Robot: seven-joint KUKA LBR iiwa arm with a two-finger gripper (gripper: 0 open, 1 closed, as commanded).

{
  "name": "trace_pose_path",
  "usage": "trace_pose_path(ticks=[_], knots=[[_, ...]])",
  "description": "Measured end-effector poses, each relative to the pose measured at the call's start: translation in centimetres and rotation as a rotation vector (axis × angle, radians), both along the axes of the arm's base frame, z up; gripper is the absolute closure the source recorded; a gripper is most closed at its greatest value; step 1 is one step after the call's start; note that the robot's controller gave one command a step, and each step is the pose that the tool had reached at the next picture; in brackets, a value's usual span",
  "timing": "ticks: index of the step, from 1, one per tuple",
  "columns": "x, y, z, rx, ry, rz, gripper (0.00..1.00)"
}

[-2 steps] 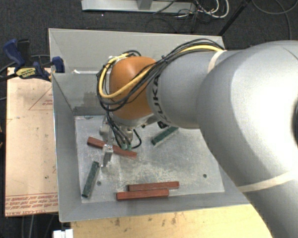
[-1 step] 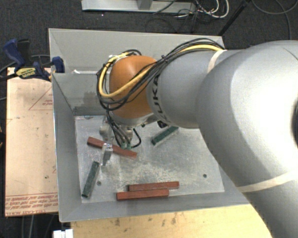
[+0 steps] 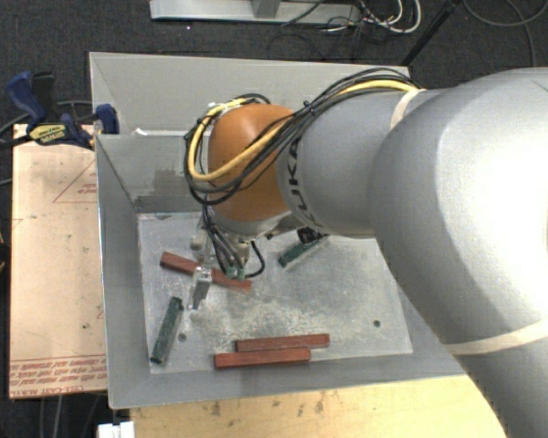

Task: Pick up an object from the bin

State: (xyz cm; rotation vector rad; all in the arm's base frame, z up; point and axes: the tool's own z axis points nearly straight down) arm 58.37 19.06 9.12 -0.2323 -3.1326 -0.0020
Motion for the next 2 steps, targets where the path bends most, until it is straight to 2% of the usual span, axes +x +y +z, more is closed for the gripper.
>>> trace_pose_path(ticks=[1, 2], knots=[[0.16, 0.28, -1.36, 0.002, -0.005, -0.062, 0.0], [0.14, -0.63, -1.2, 0.01, -0.021, -0.076, 1.0]])
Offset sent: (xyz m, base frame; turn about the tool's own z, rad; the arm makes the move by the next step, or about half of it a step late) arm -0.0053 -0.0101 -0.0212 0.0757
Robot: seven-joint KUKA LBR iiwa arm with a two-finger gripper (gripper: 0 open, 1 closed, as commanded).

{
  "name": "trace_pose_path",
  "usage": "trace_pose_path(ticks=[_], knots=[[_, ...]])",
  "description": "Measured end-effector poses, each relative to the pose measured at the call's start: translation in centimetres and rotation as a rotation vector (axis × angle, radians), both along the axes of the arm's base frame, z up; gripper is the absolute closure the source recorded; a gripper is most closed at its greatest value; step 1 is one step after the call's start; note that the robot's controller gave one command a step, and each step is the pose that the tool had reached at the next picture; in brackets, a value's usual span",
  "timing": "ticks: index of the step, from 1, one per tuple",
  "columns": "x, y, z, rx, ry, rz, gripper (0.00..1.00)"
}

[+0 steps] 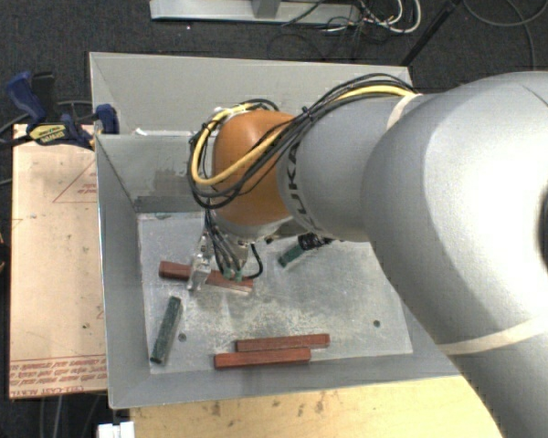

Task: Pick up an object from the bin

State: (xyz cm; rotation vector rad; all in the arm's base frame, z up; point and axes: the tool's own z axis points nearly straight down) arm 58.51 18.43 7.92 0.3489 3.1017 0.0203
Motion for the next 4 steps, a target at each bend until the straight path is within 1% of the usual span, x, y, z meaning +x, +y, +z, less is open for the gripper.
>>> trace_pose_path(ticks=[1, 2, 3, 4], knots=[[0.0, 0.0, 0.0, 0.0, 0.0, 0.0, 1.0], [-0.1, 0.0, 0.2, -0.002, 0.004, 0.0, 1.0], [-0.4, -0.1, 1.3, -0.008, 0.018, 0.001, 1.0], [-0.3, -0.2, 2.3, -0.009, 0.021, 0.001, 1.0]])
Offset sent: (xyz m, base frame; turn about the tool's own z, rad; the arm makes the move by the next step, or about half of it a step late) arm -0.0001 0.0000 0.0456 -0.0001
